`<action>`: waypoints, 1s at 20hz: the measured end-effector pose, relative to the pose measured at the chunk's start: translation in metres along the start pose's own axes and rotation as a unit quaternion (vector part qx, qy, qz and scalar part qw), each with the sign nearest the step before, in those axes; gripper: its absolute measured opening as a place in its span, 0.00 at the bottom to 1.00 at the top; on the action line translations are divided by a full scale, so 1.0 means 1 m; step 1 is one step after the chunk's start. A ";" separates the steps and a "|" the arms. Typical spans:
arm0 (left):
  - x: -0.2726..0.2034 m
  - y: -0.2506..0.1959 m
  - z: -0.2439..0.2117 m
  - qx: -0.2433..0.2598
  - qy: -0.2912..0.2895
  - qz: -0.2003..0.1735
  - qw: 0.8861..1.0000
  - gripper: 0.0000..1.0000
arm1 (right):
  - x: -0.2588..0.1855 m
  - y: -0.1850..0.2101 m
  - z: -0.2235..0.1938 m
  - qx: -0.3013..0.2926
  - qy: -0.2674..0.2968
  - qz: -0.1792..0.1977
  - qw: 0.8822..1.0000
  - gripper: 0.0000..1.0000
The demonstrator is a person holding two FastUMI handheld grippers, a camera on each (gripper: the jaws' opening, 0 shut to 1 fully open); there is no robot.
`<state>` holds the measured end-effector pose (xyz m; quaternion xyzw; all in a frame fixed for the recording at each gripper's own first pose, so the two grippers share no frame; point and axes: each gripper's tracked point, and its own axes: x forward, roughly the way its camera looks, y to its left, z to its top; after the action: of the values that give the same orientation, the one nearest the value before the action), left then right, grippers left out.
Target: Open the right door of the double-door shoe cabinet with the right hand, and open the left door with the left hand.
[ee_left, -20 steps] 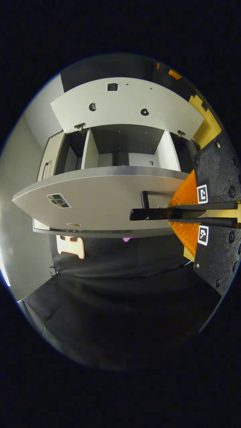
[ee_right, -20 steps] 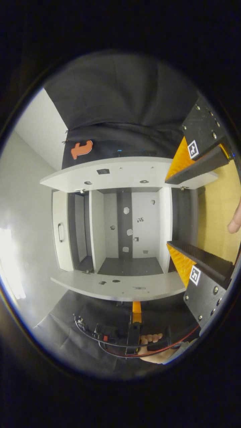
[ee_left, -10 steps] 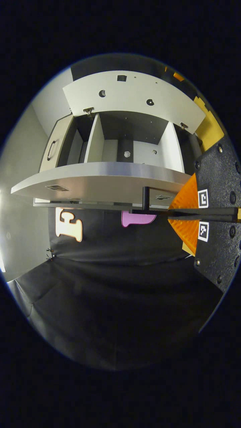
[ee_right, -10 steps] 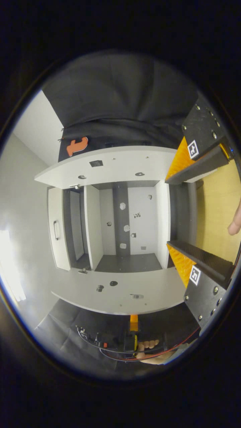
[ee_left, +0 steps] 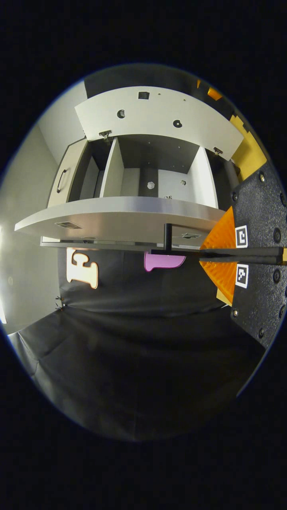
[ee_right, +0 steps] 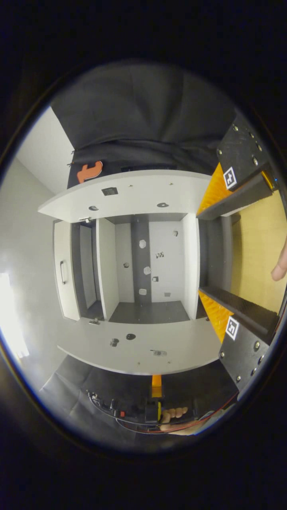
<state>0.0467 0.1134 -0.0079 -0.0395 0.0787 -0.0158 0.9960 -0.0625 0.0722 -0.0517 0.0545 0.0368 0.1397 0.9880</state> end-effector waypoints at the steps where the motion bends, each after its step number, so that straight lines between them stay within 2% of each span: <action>1: 0.000 0.000 0.000 0.000 0.000 0.000 1.000 0.03 | 0.000 -0.001 0.000 0.001 0.001 0.000 1.000 1.00; 4: -0.004 -0.001 -0.008 -0.010 0.016 -0.002 1.000 0.02 | -0.001 -0.005 -0.002 -0.002 0.002 -0.004 1.000 1.00; 6: -0.015 -0.005 -0.017 -0.015 0.028 -0.005 0.999 0.08 | -0.002 -0.006 0.000 -0.002 0.001 -0.006 1.000 0.96; 8: -0.024 0.001 -0.016 -0.006 0.021 0.008 1.000 0.24 | -0.001 -0.007 0.001 0.001 0.000 -0.006 1.000 0.96; 9: -0.030 0.002 -0.016 -0.007 0.021 0.015 1.000 0.36 | -0.002 -0.007 0.001 0.002 0.000 -0.006 1.000 0.99; 11: -0.043 0.003 -0.023 0.000 0.026 0.033 0.999 0.67 | -0.002 -0.007 0.001 0.002 -0.001 -0.005 1.000 1.00; 12: -0.051 0.002 -0.023 0.003 0.026 0.038 0.999 0.64 | -0.003 -0.007 0.000 0.002 -0.001 -0.004 1.000 1.00; 13: -0.057 -0.002 -0.025 0.006 0.025 0.039 0.999 0.66 | -0.004 -0.006 0.001 0.002 -0.002 -0.003 1.000 1.00; 14: -0.064 -0.004 -0.028 0.008 0.025 0.043 0.999 0.73 | -0.004 -0.007 0.000 0.002 -0.001 -0.002 1.000 1.00; 17: -0.081 -0.017 -0.026 0.011 0.006 0.039 0.999 0.79 | -0.004 -0.009 -0.003 0.003 0.000 -0.002 1.000 1.00; 18: -0.087 -0.025 -0.029 0.008 0.004 0.035 0.999 0.88 | -0.004 -0.009 -0.004 0.004 0.001 -0.003 1.000 1.00; 19: -0.089 -0.032 -0.033 0.007 0.004 0.031 1.000 0.89 | -0.005 -0.010 -0.005 0.005 0.002 -0.003 1.000 1.00; 20: -0.095 -0.040 -0.039 0.006 0.006 0.028 1.000 1.00 | -0.006 -0.011 -0.006 0.006 0.001 -0.003 1.000 1.00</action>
<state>-0.0544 0.0742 -0.0287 -0.0314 0.0859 0.0111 0.9957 -0.0657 0.0601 -0.0583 0.0599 0.0393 0.1366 0.9880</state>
